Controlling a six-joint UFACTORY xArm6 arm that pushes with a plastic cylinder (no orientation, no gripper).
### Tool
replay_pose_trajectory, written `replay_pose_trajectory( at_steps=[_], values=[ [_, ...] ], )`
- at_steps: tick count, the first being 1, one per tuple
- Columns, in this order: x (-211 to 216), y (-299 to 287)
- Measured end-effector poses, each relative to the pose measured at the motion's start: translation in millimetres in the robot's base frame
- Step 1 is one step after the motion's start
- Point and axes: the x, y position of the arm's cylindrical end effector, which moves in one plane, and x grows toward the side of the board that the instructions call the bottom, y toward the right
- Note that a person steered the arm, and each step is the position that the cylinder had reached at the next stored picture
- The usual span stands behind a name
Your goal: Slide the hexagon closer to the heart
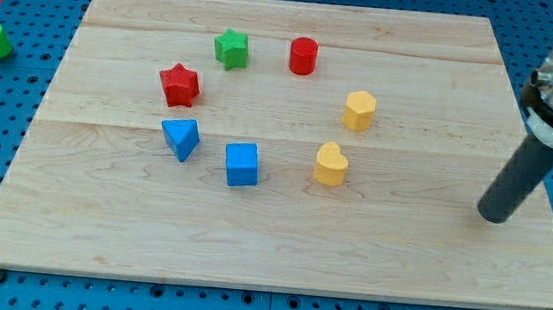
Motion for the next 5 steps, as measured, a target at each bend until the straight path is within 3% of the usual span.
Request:
replay_pose_trajectory(
  at_steps=[5],
  values=[
    [31.7, 103.8]
  ],
)
